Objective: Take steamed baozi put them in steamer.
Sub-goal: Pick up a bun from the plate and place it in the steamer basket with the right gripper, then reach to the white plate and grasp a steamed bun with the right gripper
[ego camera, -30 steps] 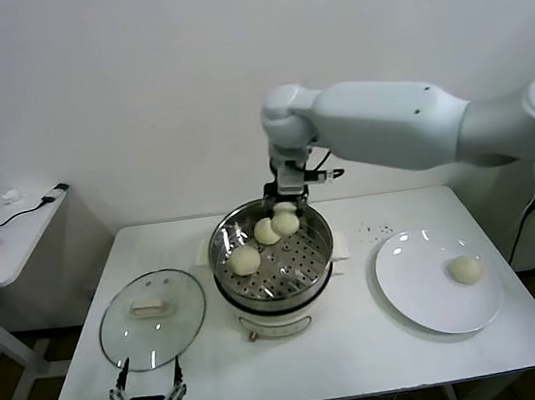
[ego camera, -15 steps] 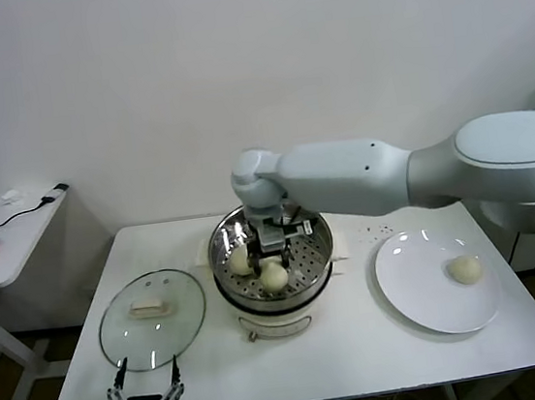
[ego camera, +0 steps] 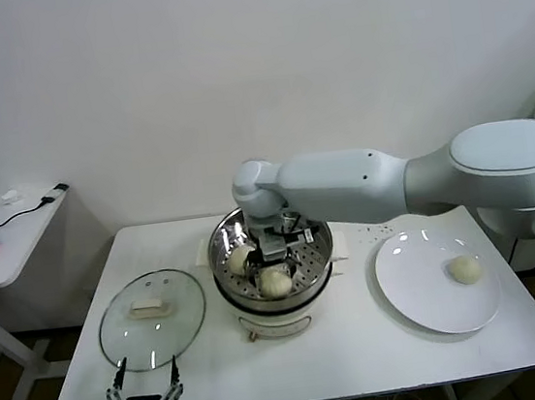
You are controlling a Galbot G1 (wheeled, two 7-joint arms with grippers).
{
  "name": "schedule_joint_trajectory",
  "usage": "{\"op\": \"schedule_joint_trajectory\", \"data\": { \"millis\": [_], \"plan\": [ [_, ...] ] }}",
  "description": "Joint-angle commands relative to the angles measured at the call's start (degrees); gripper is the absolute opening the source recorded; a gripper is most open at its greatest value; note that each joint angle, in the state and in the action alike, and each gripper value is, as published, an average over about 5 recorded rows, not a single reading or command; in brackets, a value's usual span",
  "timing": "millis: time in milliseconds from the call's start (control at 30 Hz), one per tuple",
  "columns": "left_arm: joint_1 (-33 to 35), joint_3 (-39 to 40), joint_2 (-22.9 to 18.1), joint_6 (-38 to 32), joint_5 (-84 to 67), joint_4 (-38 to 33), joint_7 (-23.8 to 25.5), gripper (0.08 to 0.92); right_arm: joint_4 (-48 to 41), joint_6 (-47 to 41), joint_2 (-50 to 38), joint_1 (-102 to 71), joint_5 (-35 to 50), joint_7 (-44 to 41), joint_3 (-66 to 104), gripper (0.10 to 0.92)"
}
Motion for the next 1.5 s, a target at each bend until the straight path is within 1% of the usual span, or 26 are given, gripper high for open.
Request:
{"op": "schedule_joint_trajectory", "data": {
  "millis": [33,133,200,267,333,433,500,567,667,767,933,1067,1200,1500],
  "plan": [
    [-0.16,-0.12,-0.03,0.0,-0.35,-0.11,0.01,0.823,-0.67,0.4,-2.22,4.2,1.91,0.17,0.87,0.821],
    [-0.14,-0.01,0.04,-0.02,-0.34,-0.25,0.03,0.823,-3.14,-1.33,-4.66,8.17,6.69,0.99,0.09,0.823],
    [-0.14,0.12,0.08,0.0,-0.27,-0.46,0.05,0.823,-5.55,-4.59,-7.04,11.28,11.54,3.88,-2.7,0.823],
    [-0.11,0.29,0.11,0.03,-0.16,-0.75,0.06,0.823,-7.14,-11.07,-9.93,14.3,17.77,7.75,-7.48,0.823],
    [-0.05,0.52,0.16,0.05,-0.03,-1.04,0.08,0.823,-7.55,-20.05,-14.03,16.48,24.98,10.38,-12.32,0.823],
    [0.05,0.95,0.21,0.16,0.22,-1.49,0.13,0.823,-6.64,-33.26,-21.39,17.14,33.63,9.43,-14.58,0.823],
    [0.08,1.21,0.22,0.24,0.48,-1.75,0.16,0.823,-5.37,-41.05,-26.08,16.31,35.71,8.35,-13.94,0.823],
    [0.02,1.42,0.22,0.33,0.7,-1.9,0.19,0.823,-4.01,-47.57,-30.91,14.29,34.78,6.92,-11.97,0.823],
    [-0.09,1.52,0.27,0.51,0.78,-2.0,0.25,0.823,-3.3,-51.1,-37.09,9.67,30.84,4.8,-7.77,0.823],
    [-0.11,1.39,0.29,0.63,0.81,-2.15,0.31,0.823,-4.63,-51.47,-41.99,2.79,26.11,3.33,-2.63,0.823],
    [0.21,0.82,0.18,0.42,1.05,-2.45,0.22,0.823,-9.1,-48.19,-47.1,-11.04,15.8,1.1,9.69,0.823],
    [0.58,0.37,-0.07,0.34,1.45,-2.38,0.15,0.823,-12.18,-45.48,-48.48,-21.63,9.05,-0.09,20.25,0.823],
    [0.82,0.35,-0.28,0.5,1.67,-2.38,0.16,0.823,-15.36,-43.97,-47.96,-29.58,3.63,-0.24,28.05,0.823],
    [0.85,0.46,-0.85,0.52,2.44,-1.84,0.14,0.823,-21.13,-41.97,-43.03,-33.61,1.23,0.09,33.12,0.823]
  ]
}}
